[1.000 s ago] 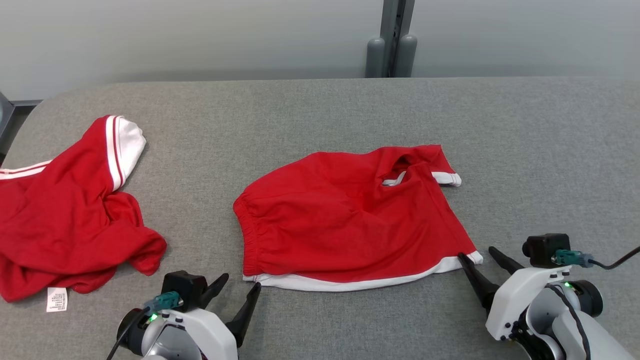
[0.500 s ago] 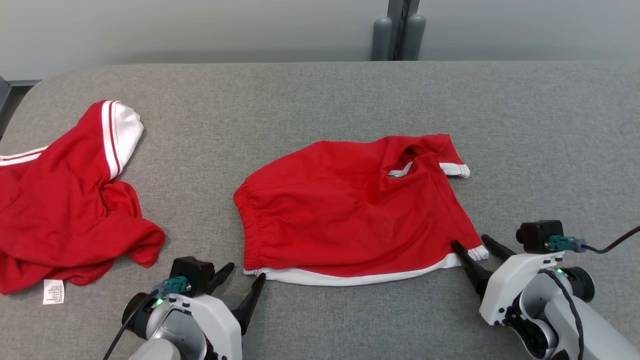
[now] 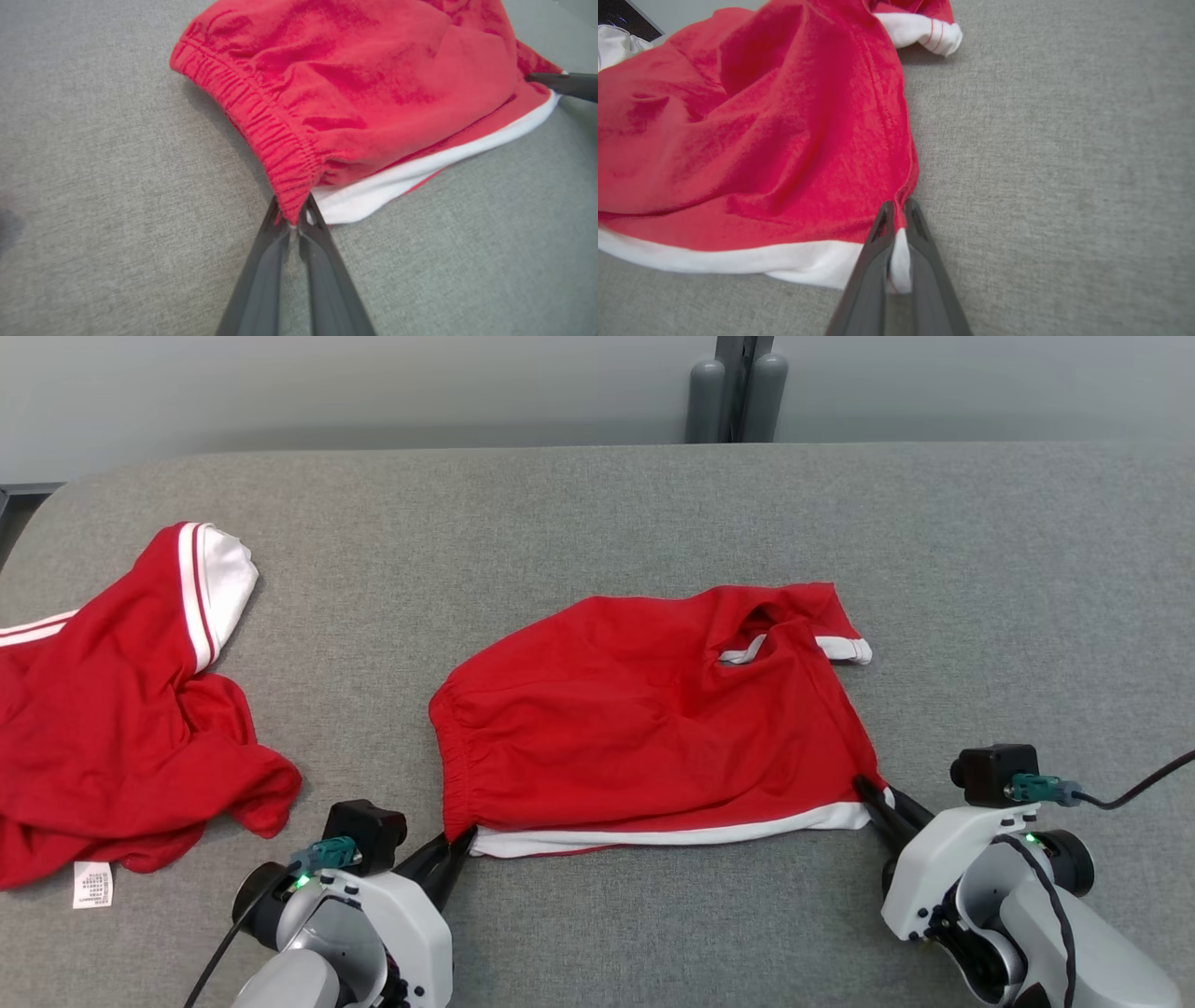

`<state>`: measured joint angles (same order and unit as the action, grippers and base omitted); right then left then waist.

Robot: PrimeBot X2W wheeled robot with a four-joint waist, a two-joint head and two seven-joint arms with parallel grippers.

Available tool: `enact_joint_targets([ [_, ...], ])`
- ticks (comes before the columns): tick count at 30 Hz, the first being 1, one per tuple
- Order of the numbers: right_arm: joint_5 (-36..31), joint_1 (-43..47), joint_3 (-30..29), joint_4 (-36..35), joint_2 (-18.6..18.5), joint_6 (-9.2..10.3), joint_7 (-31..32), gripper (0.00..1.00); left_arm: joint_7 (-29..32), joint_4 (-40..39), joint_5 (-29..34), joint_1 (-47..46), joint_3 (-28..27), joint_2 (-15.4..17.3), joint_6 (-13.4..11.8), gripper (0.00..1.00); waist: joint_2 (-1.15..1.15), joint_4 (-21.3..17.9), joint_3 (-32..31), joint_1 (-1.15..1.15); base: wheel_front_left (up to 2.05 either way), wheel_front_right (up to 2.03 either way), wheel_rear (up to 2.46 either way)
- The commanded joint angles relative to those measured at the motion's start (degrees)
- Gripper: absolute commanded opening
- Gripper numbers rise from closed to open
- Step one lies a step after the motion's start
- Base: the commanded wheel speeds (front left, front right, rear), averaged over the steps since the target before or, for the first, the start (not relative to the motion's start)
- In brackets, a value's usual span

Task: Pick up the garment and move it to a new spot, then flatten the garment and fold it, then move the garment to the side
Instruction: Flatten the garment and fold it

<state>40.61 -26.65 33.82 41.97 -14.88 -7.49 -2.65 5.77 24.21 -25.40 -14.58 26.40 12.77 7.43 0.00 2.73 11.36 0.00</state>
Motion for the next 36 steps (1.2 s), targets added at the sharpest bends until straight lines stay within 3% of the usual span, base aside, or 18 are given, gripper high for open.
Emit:
enact_joint_targets([
  [1, 0.6, 0.87, 0.98, 1.11, 0.24, -0.02, -0.08, 0.0, -0.31, -0.07, -0.63, -0.48, 0.03, 0.54, 0.06, 0.0, 0.0, 0.0, -0.53, 0.0, 0.0, 0.0, 0.0],
  [12, 6.34, 4.23, 2.69, -4.69, -1.4, -0.01, -2.71, 0.0, 4.33, -7.22, -6.52, 4.46, 0.57, 3.8, 0.07, 0.0, 0.0, -0.32, -5.66, 0.0, 0.0, 0.0, 0.0],
  [19, 9.63, 10.45, -1.33, -13.9, -5.36, -0.01, -3.8, 0.0, 11.18, -18.39, -9.99, 9.48, -0.28, 8.64, -0.42, 0.0, 0.0, -1.35, -8.8, 0.0, 0.0, 0.0, 0.0],
  [23, 9.7, 12.24, -3.15, -17.37, -5.75, -0.01, -2.54, 0.0, 13.55, -21.75, -11.57, 10.43, -0.82, 10.1, -0.6, 0.0, 0.0, -1.97, -9.16, 0.0, 0.0, 0.0, 0.0],
  [30, 9.34, 10.4, -5.69, -21.87, -4.4, -0.01, -0.55, 0.0, 16.85, -22.67, -14.48, 4.33, -0.32, 12.04, -0.02, 0.0, 0.0, -2.52, -7.73, 0.0, 0.0, 0.0, 0.0],
  [36, 7.62, 3.71, -6.56, -23.17, -4.79, -0.01, 0.6, 0.0, 21.58, -19.54, -20.25, -6.63, 0.93, 13.13, 0.02, 0.0, 0.0, -2.77, -4.39, 0.0, 0.0, 0.0, 0.0],
])
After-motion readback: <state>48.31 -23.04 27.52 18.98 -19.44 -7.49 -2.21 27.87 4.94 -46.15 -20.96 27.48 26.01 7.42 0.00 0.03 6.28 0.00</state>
